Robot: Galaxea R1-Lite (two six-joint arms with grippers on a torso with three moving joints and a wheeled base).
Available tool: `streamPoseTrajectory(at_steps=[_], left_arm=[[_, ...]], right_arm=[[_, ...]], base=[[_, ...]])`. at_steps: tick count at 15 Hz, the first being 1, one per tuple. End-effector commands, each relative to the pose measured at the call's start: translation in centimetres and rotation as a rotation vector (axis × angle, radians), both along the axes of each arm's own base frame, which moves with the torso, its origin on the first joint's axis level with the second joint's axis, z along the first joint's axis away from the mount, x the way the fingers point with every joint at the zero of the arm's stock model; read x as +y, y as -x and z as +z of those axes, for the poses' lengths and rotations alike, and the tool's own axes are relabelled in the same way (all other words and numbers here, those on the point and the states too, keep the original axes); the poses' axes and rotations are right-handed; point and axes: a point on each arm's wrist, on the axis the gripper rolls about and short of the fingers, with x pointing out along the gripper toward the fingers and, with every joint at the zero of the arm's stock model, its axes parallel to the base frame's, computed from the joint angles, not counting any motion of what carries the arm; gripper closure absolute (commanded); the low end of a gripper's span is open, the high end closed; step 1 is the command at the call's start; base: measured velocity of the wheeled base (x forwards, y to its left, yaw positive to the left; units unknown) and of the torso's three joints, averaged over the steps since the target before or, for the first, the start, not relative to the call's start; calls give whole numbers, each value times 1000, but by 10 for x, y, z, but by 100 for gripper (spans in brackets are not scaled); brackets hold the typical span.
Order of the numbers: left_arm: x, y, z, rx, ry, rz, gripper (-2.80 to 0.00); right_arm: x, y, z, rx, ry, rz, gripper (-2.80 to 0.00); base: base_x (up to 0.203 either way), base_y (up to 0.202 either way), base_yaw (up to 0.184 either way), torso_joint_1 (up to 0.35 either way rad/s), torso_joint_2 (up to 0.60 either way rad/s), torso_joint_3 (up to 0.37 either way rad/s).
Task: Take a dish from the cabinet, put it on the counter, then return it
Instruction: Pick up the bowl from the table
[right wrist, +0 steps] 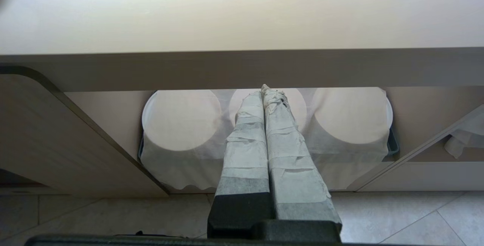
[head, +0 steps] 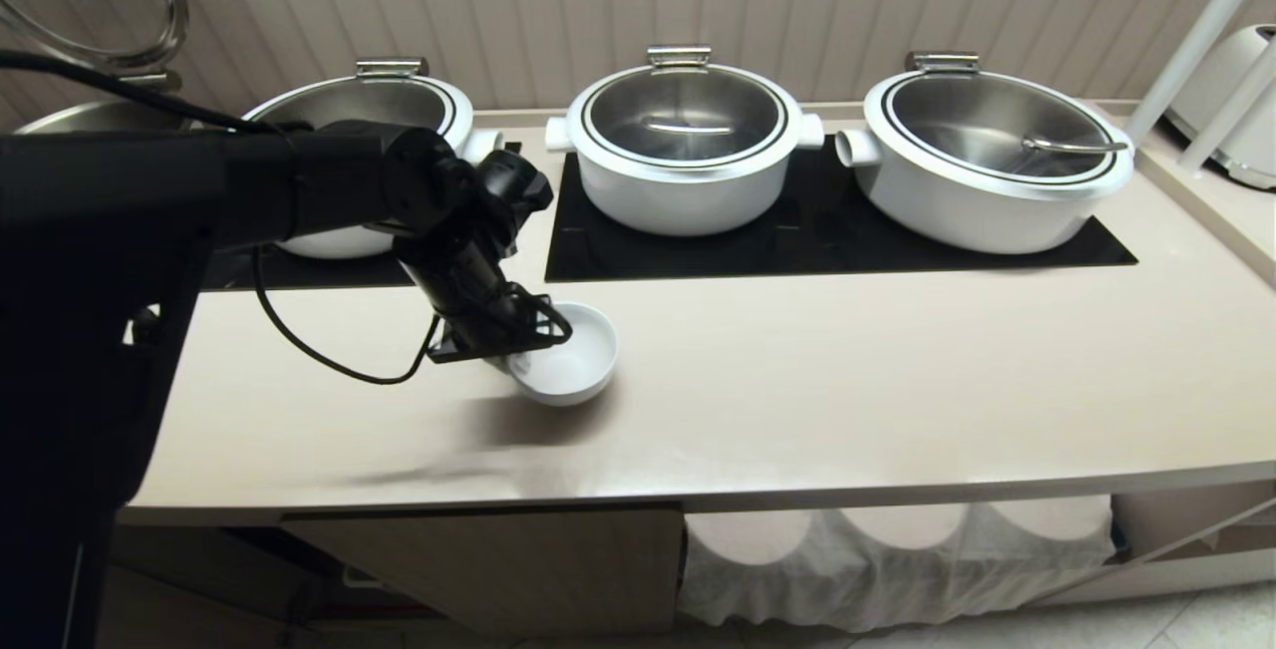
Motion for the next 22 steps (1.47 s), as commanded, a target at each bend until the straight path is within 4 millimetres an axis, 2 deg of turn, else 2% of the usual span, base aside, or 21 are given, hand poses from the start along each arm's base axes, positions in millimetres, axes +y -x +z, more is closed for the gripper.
streamPoseTrajectory(at_steps=[1,11,22], left_arm=[[1,6,7,-3,9,12,0],[16,43,42,-11,35,31,0],[46,106,49,66,113,175,0]], right_arm=[[0,0,0,0,0,1,0],[0,0,0,0,0,1,0],[0,0,0,1,0,1,0]], base=[[0,0,0,0,0,0],[0,0,0,0,0,0],[0,0,0,0,0,0]])
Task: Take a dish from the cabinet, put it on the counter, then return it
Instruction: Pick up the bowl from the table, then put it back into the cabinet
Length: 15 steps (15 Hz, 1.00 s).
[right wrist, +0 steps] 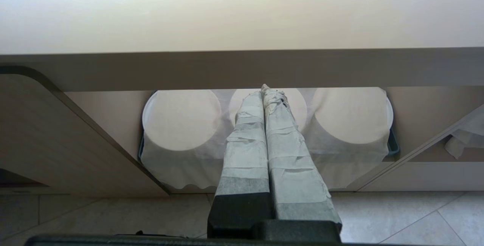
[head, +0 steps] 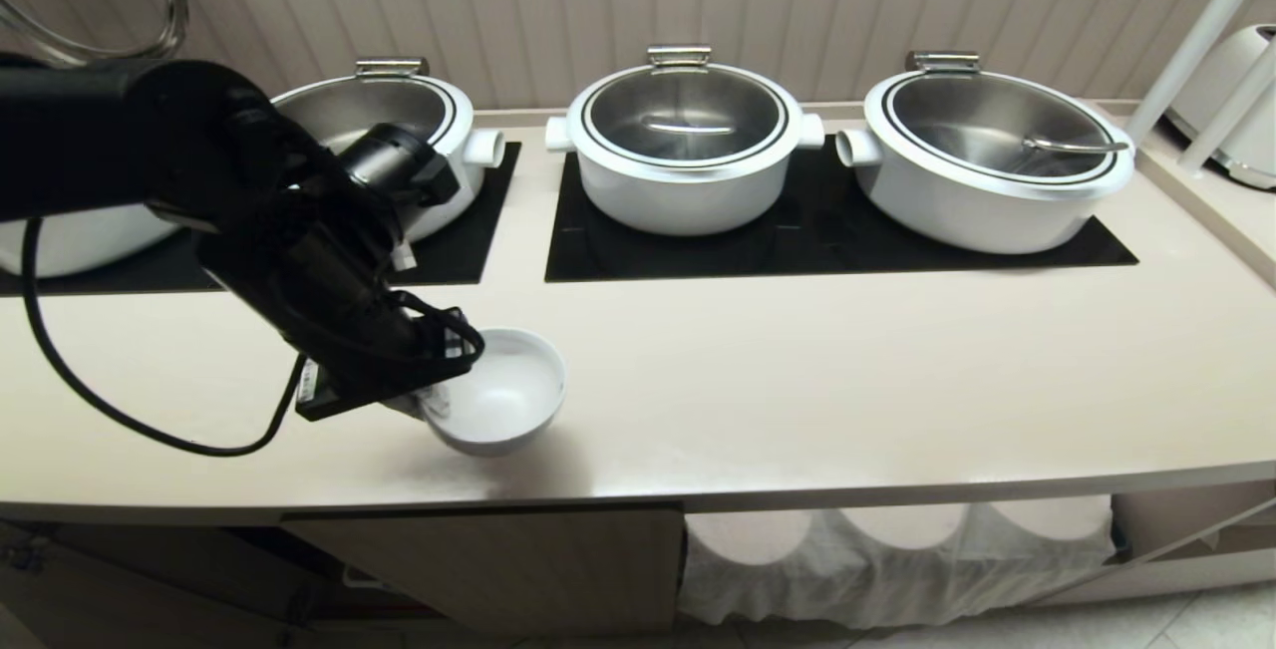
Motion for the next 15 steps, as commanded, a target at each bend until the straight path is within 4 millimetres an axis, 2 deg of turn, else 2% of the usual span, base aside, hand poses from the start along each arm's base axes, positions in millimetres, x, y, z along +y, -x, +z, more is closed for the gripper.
streamPoseTrajectory(at_steps=[1,7,10,15], left_arm=[[8,20,9,-6,22,23,0],[30,56,18,-21,51,94,0],[41,80,20,-33,56,100,0],[58,124,3,-67,57,98,0]], right_arm=[[0,0,0,0,0,1,0],[0,0,0,0,0,1,0],[0,0,0,0,0,2,0],[0,0,0,0,0,2,0]], base=[[0,0,0,0,0,0],[0,0,0,0,0,0],[0,0,0,0,0,0],[0,0,0,0,0,0]])
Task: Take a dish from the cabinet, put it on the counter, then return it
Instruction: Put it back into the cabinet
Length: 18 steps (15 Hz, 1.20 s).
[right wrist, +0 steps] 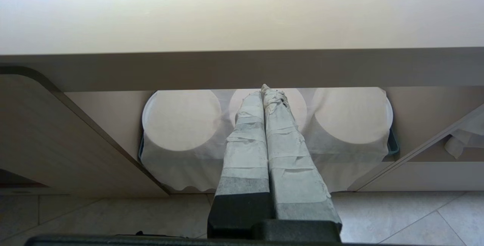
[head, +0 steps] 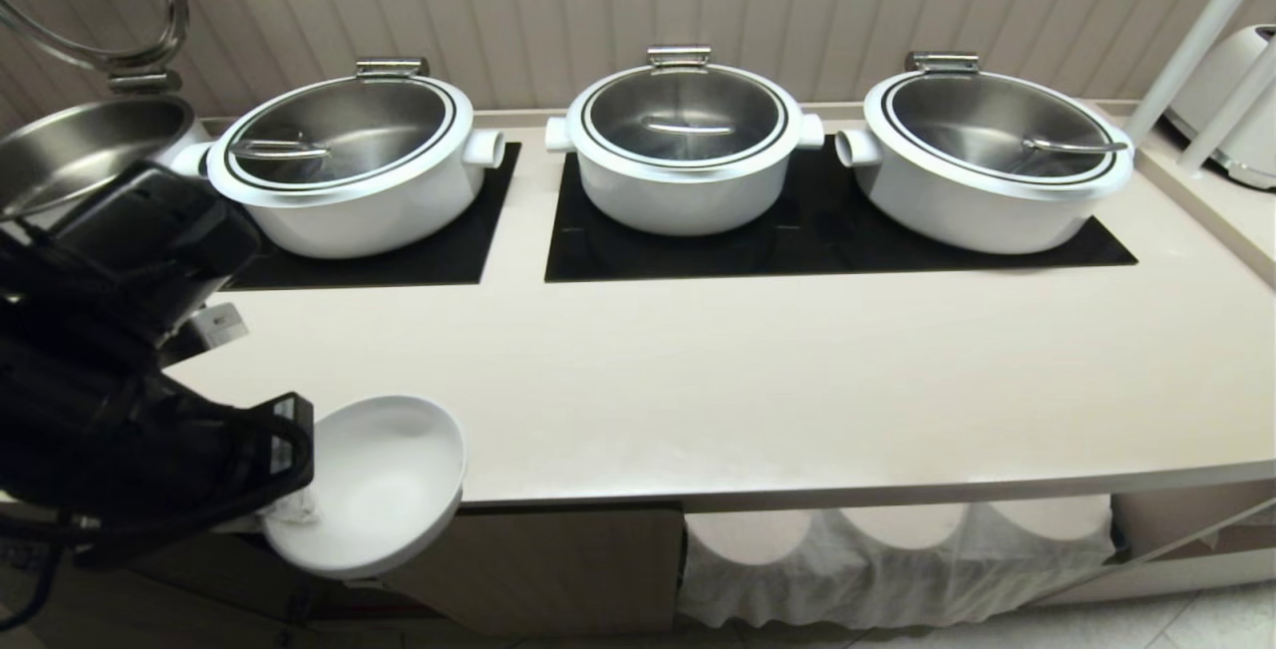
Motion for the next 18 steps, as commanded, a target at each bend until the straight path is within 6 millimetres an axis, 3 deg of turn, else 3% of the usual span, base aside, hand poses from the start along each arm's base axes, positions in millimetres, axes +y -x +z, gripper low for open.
streamPoseTrajectory(at_steps=[1,4,7,18], left_arm=[[13,34,-4,-56,19,1,0],[24,66,-14,-91,28,-10,0],[29,83,-18,-130,4,-100,0],[32,93,-24,-133,-26,-171,0]], right_arm=[[0,0,0,0,0,0,0],[0,0,0,0,0,0,0],[0,0,0,0,0,1,0],[0,0,0,0,0,0,0]], base=[[0,0,0,0,0,0],[0,0,0,0,0,0],[0,0,0,0,0,0],[0,0,0,0,0,0]])
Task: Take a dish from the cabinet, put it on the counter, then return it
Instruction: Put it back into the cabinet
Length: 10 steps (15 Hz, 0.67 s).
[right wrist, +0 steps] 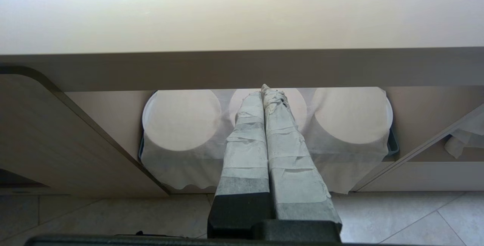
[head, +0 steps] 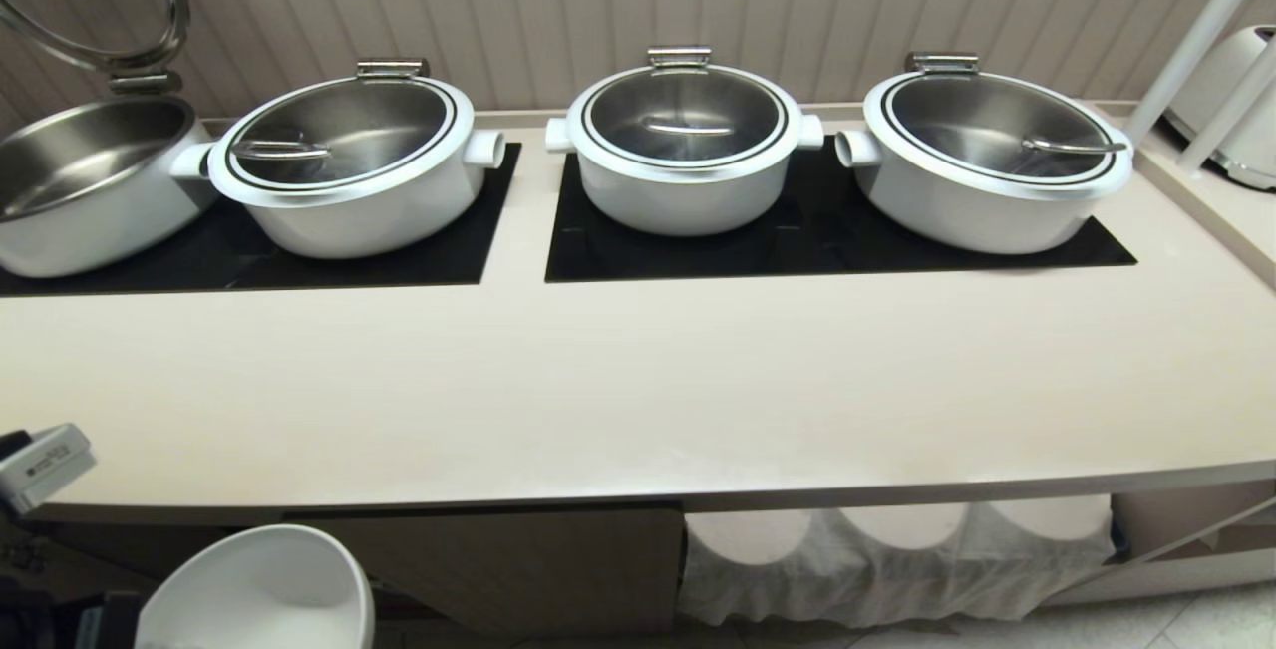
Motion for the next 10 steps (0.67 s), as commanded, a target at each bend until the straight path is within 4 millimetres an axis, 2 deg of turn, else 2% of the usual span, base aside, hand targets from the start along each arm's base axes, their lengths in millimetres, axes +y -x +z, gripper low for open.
streamPoseTrajectory(at_steps=[1,10], left_arm=[[0,0,-1,8,-1,4,0],[2,4,-5,18,-4,3,0]], right_arm=[[0,0,0,0,0,2,0],[0,0,0,2,0,1,0]], base=[[0,0,0,0,0,0],[0,0,0,0,0,0]])
